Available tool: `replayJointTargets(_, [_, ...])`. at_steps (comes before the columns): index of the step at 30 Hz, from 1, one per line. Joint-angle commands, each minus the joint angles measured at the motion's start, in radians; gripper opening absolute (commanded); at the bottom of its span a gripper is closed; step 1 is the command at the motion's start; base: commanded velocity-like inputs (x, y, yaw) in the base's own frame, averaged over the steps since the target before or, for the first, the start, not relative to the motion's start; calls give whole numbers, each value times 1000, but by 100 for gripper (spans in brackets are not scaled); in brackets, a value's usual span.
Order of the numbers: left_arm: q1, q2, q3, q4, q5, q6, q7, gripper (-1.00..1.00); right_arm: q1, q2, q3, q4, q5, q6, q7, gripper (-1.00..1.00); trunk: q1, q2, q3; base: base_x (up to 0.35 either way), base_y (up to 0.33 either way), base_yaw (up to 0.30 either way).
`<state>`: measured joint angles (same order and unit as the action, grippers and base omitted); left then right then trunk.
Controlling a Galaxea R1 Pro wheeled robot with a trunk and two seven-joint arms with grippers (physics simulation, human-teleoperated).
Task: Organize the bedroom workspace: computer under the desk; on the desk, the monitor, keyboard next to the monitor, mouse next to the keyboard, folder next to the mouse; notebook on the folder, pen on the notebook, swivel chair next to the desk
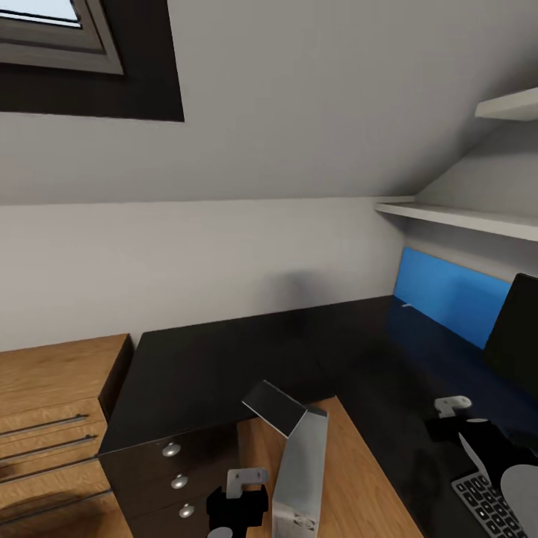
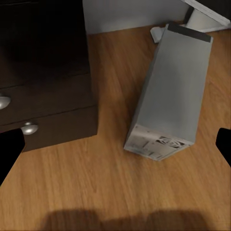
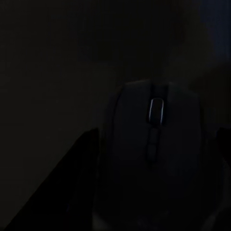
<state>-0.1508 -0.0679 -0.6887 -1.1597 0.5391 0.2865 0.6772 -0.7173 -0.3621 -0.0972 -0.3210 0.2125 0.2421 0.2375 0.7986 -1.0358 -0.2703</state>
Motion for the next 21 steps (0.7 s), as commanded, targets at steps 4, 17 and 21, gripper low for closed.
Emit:
replayJointTargets(4, [-1, 0, -3, -2, 7, 3, 8, 100, -5, 0, -9, 4, 10, 22, -21, -100, 16, -29, -14, 0, 0, 0])
replayJointTargets(17, [-1, 0, -3, -1, 9, 5, 8, 100, -5, 3, -9, 6, 11, 28, -32, -100, 65, -120, -55, 0, 0, 0])
replayJointTargets(21, [-1, 0, -2, 0, 9, 5, 8, 100, -5, 4, -9, 7, 12, 28, -32, -100, 81, -148, -67, 0, 0, 0])
